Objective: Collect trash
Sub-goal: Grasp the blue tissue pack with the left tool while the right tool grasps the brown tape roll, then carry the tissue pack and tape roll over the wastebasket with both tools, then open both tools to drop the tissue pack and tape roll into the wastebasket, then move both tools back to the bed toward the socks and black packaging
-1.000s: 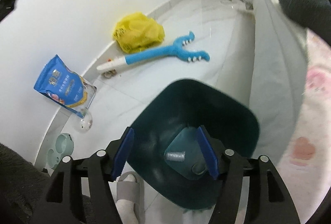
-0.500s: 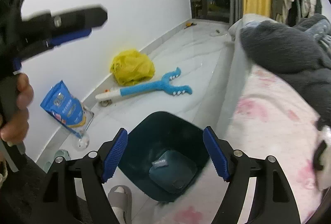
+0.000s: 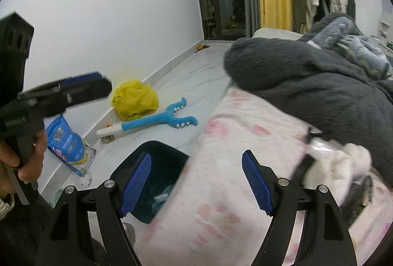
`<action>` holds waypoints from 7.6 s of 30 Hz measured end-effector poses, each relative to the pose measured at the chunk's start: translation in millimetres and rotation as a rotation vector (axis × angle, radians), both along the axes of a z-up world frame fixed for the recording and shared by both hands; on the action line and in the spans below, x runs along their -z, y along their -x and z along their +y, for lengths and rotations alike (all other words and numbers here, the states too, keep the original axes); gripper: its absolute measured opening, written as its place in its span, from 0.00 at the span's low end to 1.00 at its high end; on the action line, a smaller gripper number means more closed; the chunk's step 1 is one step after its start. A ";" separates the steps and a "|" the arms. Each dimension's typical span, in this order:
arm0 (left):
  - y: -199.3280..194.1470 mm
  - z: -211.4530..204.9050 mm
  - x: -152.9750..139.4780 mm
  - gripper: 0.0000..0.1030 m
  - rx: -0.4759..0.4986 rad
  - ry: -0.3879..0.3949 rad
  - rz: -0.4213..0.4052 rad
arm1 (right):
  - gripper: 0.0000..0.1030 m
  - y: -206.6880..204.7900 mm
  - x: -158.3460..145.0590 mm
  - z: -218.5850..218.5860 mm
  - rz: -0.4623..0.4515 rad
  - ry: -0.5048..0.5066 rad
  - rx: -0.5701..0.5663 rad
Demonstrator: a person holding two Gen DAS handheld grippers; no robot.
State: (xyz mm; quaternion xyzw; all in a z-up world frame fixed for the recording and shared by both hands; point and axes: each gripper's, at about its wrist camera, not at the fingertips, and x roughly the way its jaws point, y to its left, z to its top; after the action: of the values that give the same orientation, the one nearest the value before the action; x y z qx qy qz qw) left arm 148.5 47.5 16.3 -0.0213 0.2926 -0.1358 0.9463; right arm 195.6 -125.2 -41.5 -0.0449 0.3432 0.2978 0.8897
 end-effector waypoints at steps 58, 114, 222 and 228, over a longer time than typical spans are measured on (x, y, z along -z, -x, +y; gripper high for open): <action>15.0 -247.4 89.9 0.92 0.563 -0.123 0.270 | 0.21 31.7 32.9 -208.3 0.093 -0.118 0.096; -23.4 -69.2 82.8 0.69 0.087 -0.094 0.191 | 0.21 -7.7 -17.8 -91.5 0.040 -0.172 0.113; 2.8 127.9 29.1 0.66 -0.110 0.061 0.066 | 0.59 -27.0 139.1 194.2 0.419 0.157 -0.091; -1.9 110.6 21.4 0.66 -0.096 0.062 0.055 | 0.64 -23.7 101.4 176.7 0.342 0.107 -0.098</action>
State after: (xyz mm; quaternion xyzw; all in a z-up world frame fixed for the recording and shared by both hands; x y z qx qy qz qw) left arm 150.4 158.1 -5.1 -0.0686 0.3129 -0.0985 0.9422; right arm 219.3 51.5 -142.9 -0.0577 0.5021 0.3252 0.7992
